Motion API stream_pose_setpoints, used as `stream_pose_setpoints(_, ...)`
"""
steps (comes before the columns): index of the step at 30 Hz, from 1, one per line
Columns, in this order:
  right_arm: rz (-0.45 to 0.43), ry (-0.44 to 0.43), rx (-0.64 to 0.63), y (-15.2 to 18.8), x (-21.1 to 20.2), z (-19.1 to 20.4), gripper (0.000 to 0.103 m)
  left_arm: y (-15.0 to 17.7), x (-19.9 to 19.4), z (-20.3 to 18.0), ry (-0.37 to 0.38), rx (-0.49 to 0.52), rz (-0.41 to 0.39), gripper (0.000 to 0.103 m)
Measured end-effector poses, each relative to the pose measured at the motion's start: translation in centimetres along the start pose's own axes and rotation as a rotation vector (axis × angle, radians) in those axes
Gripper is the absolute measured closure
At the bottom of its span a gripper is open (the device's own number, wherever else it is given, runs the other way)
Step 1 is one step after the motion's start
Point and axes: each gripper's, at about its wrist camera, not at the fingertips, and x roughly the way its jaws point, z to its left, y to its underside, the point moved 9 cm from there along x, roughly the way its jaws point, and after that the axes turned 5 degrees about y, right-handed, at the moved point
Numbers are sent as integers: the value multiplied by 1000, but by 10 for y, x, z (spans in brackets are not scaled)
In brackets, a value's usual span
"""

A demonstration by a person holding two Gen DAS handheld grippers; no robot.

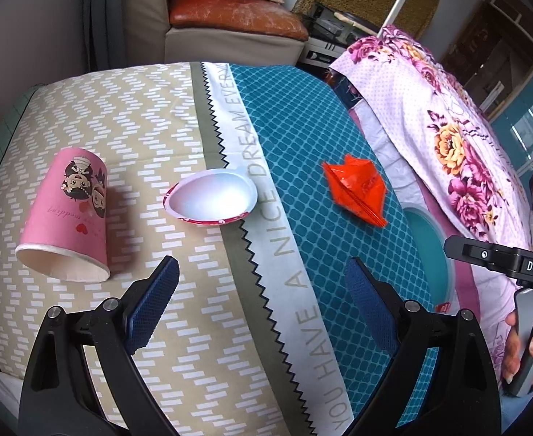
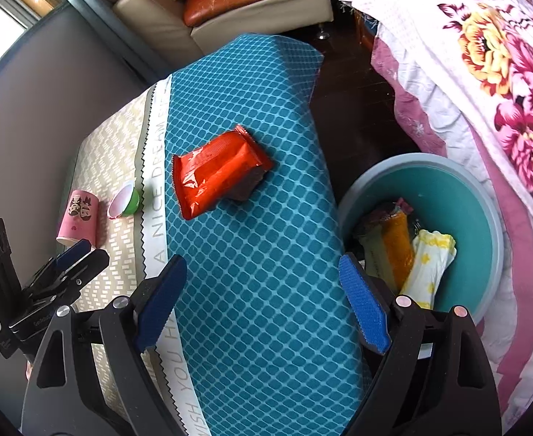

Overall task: Collect trash
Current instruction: 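Move the right tool to the red snack packet and grasp it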

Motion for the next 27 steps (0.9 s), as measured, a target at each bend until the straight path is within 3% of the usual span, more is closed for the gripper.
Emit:
stream_pose_setpoints(10, -30, 16, -30, -38, 16, 4, 21, -34, 1, 15, -65, 52, -32, 10)
stream_pose_setpoints(16, -36, 4, -97, -70, 47, 19, 21, -45, 14, 31, -116, 74, -9, 10)
stream_pose_setpoints(25, -14, -15, -155, -75, 82, 38, 22, -46, 41, 38, -149, 117, 36, 10)
stream_pose_setpoints(26, -20, -14, -167, -74, 83, 40, 23, -46, 44, 37, -150, 124, 39, 10)
stream_pose_setpoints(27, -24, -17, -175, -72, 84, 42, 32, -45, 46, 38, -153, 129, 40, 10)
